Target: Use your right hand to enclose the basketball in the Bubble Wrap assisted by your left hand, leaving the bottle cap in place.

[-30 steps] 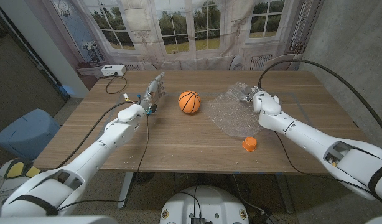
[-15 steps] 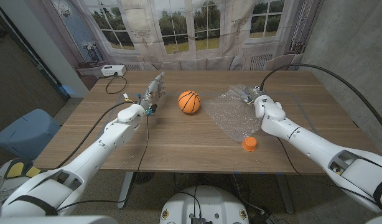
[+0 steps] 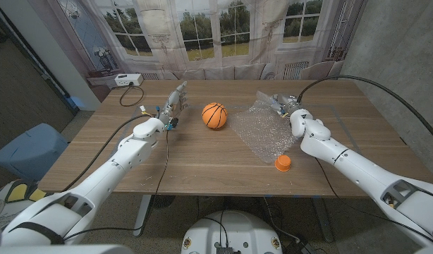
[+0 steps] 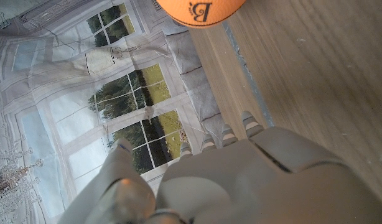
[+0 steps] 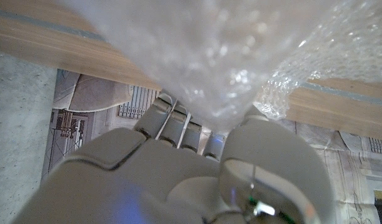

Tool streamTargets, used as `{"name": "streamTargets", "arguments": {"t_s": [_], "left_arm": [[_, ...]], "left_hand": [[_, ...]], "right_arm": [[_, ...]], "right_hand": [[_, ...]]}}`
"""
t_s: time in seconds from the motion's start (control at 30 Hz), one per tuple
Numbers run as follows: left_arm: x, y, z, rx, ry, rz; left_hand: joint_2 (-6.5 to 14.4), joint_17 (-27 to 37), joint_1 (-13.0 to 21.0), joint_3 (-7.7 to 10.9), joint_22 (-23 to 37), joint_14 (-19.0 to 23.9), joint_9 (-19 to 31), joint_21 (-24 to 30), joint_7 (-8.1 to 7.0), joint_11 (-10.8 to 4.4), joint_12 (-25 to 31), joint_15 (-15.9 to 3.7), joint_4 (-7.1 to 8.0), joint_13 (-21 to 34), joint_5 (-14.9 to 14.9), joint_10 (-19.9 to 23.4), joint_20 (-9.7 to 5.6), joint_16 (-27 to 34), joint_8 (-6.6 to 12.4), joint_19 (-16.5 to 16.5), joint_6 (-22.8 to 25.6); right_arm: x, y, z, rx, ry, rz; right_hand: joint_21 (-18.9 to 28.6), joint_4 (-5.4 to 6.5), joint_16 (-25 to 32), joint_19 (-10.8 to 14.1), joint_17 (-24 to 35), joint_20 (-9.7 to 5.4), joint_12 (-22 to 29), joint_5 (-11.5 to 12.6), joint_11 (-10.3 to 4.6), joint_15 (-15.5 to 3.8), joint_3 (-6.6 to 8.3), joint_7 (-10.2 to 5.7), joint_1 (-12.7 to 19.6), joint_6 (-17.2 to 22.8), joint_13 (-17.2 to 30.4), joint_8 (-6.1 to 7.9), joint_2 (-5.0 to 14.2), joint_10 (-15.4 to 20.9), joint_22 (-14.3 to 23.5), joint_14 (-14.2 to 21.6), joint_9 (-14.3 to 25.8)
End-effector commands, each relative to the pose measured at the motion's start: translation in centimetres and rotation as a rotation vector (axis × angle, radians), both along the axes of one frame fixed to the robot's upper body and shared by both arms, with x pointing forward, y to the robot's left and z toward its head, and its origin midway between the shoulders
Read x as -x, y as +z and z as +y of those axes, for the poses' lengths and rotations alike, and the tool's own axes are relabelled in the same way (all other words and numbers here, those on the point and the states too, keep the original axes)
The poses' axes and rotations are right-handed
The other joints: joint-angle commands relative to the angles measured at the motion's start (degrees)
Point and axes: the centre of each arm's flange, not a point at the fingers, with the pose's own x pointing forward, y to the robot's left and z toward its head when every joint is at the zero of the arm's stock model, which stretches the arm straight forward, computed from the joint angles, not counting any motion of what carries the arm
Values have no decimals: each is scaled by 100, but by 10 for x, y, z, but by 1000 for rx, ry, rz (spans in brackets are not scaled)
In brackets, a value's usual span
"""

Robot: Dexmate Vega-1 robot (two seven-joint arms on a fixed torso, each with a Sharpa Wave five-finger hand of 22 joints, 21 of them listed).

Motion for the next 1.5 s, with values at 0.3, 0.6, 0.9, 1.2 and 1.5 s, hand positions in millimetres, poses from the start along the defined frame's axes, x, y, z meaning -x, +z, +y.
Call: {"name": "streamTargets", "arguments": {"t_s": [0.3,0.6,0.9,1.2,1.5], "left_arm": [[7,0,3,-2,8,-6],[11,1,2,-6,8,-10],[11,3,-3,-16,-4,-14],[11,3,-7,-22,-18,-16],[13,3,-11,-30,-29,-23]], "left_hand": [[-3,21,-28,-20,9,-67,13,-2,-6,12,41,2,24,2,56,-90,40,7,18,-2,-377],[-4,21,-31,-31,9,-70,13,-5,-3,8,44,4,27,3,58,-93,41,7,21,-4,-381],[-5,21,-35,-40,9,-70,13,-6,-7,4,43,2,30,3,60,-104,41,8,22,-1,-386],[-6,21,-37,-49,9,-74,13,-9,-16,3,46,4,32,4,62,-104,41,8,18,-4,-406],[-7,21,-39,-58,9,-75,13,-11,-14,8,43,9,34,4,65,-118,41,8,20,-5,-408]], "right_arm": [[36,36,0,-112,202,-147],[50,51,-18,-180,207,-224],[76,48,-24,-197,226,-291],[110,46,-27,-207,249,-376],[144,45,-28,-203,274,-438]], "right_hand": [[97,11,-33,-21,39,0,-33,-25,-24,-651,26,-18,35,142,34,-3,-39,59,-4,67,9],[139,29,-55,-49,45,3,-39,-21,-9,-647,23,-39,36,202,37,-14,-51,101,-9,98,10],[213,43,-60,-28,60,6,-46,-13,-29,-661,21,-47,48,340,40,-4,-57,159,-15,171,10],[290,63,-70,-50,87,26,-36,-8,12,-642,-3,-55,48,519,45,10,-82,279,-24,228,11],[328,83,-107,-147,106,70,-76,-10,-26,-649,-41,-93,27,501,55,-49,-124,254,-35,220,12]]}}
